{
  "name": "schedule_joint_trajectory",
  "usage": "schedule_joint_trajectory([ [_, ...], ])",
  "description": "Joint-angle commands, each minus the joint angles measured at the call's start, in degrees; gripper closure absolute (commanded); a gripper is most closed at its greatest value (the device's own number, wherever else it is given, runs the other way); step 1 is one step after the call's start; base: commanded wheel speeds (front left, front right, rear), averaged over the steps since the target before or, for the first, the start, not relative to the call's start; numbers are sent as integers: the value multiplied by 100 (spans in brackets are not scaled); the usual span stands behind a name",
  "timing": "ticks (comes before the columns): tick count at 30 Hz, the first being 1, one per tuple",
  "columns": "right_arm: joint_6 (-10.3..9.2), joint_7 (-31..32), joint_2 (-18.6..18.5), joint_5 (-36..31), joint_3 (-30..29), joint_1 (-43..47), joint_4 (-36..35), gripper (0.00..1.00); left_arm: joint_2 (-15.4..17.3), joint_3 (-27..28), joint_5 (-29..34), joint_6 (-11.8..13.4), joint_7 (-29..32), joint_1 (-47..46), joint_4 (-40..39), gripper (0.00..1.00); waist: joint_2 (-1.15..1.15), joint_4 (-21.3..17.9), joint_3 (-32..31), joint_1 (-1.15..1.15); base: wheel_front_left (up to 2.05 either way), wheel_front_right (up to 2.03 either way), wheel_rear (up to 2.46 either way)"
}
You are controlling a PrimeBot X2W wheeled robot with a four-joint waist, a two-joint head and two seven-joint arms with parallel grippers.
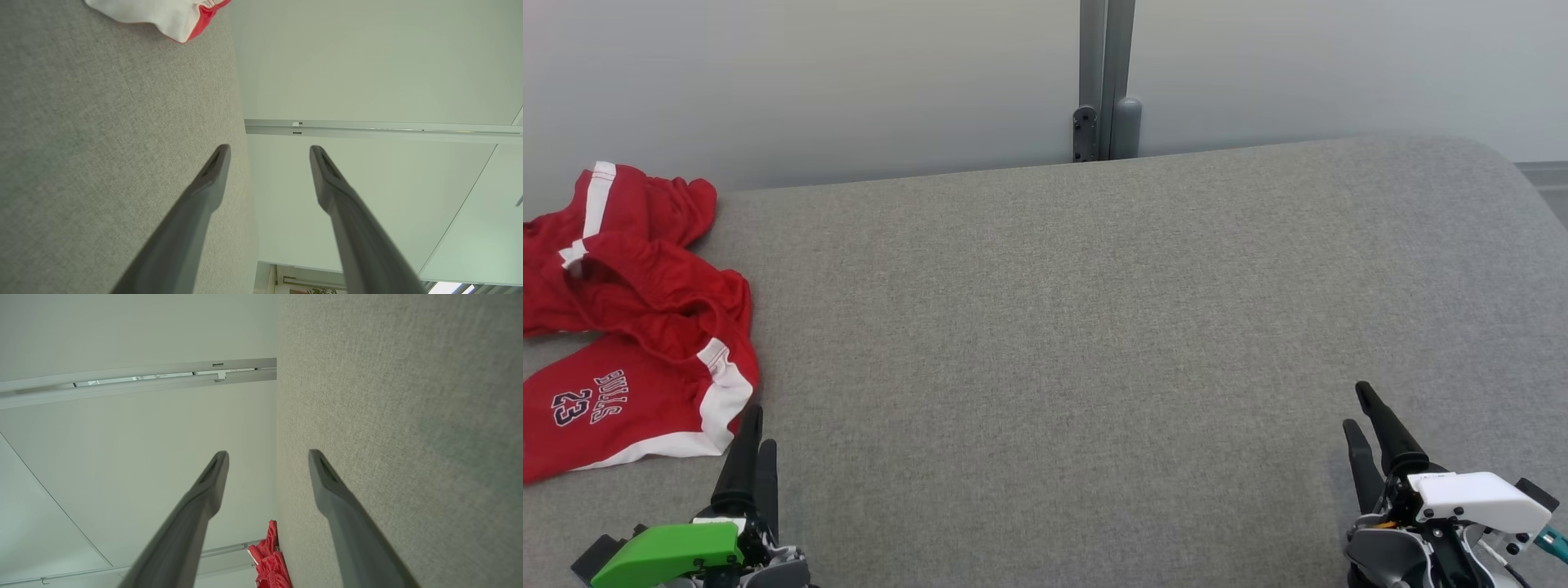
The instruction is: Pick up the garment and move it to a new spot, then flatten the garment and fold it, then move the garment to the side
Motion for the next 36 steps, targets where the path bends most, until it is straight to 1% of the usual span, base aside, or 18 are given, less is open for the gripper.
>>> schedule_joint_trajectory([
  [1, 1, -78, -24, -79, 74, -70, -116, 0, 19, -54, 63, 4, -78, -71, -157, 0, 0, -1, 0, 0, 0, 0, 0],
  [7, 2, -245, -31, -304, 189, -40, -188, 0, 24, -170, 279, 25, -246, -9, -310, 0, 0, 0, -3, 0, 0, 0, 0],
  [12, 2, -378, -36, -671, 247, -26, -315, 0, 29, -237, 583, 79, -378, 13, -461, 0, 0, 2, -6, 0, 0, 0, 0],
  [25, 2, -684, -49, -2197, 334, -2, -889, 0, 40, -435, 1872, 252, -684, 16, -914, 0, 0, 9, -12, 0, 0, 0, 0],
  [36, 3, -916, -58, -3493, 475, 50, -1186, 0, 48, -602, 3073, 406, -915, 108, -1139, 0, 0, 10, -16, 0, 0, 0, 0],
])
